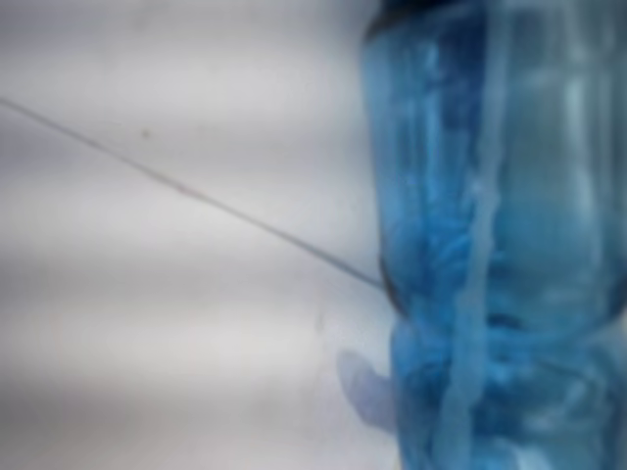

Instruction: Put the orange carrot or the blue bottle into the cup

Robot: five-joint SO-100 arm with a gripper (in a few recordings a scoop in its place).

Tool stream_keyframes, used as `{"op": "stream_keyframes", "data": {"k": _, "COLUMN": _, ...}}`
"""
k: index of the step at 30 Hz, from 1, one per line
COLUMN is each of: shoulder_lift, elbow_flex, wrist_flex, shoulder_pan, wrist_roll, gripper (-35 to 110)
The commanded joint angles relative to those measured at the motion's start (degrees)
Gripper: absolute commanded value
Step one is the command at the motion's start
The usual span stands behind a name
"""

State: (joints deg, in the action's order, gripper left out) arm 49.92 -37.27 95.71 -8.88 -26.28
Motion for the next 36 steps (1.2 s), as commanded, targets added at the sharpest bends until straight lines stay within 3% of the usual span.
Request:
{"op": "stream_keyframes", "data": {"k": 1, "shoulder_lift": 2.0, "elbow_flex": 4.6, "wrist_flex": -1.8, "shoulder_pan": -0.9, "wrist_roll": -0.4, "gripper": 49}}
{"op": "stream_keyframes", "data": {"k": 36, "shoulder_lift": -4.7, "elbow_flex": 4.7, "wrist_flex": -7.0, "shoulder_pan": -1.4, "wrist_roll": -0.8, "gripper": 49}}
